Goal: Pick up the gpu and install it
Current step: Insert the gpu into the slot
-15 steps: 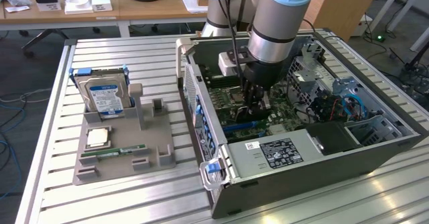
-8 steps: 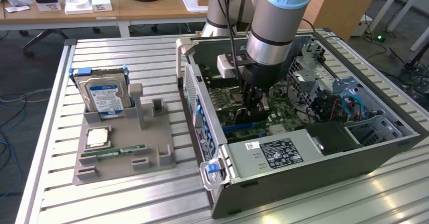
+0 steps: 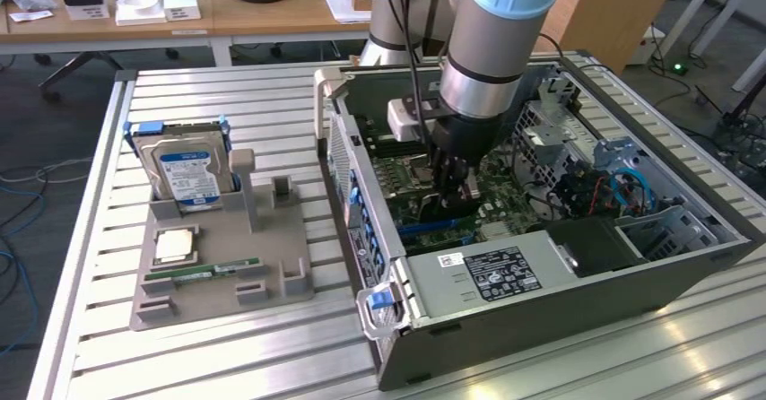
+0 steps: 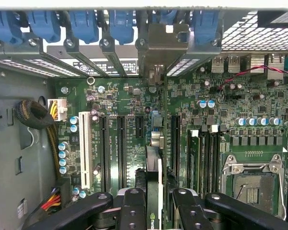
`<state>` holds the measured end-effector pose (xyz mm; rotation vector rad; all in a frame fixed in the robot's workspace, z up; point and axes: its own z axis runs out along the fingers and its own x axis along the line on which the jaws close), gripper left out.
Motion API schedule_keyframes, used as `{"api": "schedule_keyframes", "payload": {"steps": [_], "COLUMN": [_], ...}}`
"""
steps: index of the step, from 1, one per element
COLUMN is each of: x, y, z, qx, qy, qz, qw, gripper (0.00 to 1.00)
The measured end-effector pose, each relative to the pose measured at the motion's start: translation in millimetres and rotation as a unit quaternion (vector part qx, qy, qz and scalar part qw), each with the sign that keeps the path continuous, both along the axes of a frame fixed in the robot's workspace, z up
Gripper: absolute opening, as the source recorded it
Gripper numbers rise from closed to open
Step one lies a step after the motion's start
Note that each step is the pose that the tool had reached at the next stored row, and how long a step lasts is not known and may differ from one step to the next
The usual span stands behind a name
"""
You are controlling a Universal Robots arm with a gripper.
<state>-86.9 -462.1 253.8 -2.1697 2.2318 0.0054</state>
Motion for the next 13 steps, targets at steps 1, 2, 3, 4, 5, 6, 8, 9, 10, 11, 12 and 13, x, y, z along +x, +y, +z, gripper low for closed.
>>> {"api": "schedule_keyframes", "payload": {"steps": [1,2,3,4,5,6,8,9,10,11,12,13], "x": [0.0,0.0,0.0,0.0,0.0,0.0,0.0,0.0,0.0,0.0,-0.1,-0.1], "y": [0.0,0.0,0.0,0.0,0.0,0.0,0.0,0.0,0.0,-0.1,-0.1,-0.1], "z": [0.0,0.0,0.0,0.0,0.0,0.0,-0.8,-1.8,-2.5,-2.6,-2.6,-2.6], "qx": [-0.0001,-0.0002,-0.0002,-0.0002,-0.0002,-0.0002,0.0001,0.0000,0.0000,-0.0002,-0.0002,-0.0002], "qy": [0.0001,0.0001,0.0001,0.0001,0.0001,0.0001,-0.0001,0.0000,0.0000,0.0001,0.0001,0.0001], "qz": [0.000,0.000,0.000,0.000,0.000,0.000,0.000,0.000,0.000,0.000,0.000,0.000], "qw": [1.0000,1.0000,1.0000,1.0000,1.0000,1.0000,1.0000,1.0000,1.0000,1.0000,1.0000,1.0000], "gripper": [0.26,0.26,0.26,0.26,0.26,0.26,0.26,0.26,0.26,0.26,0.26,0.26]}}
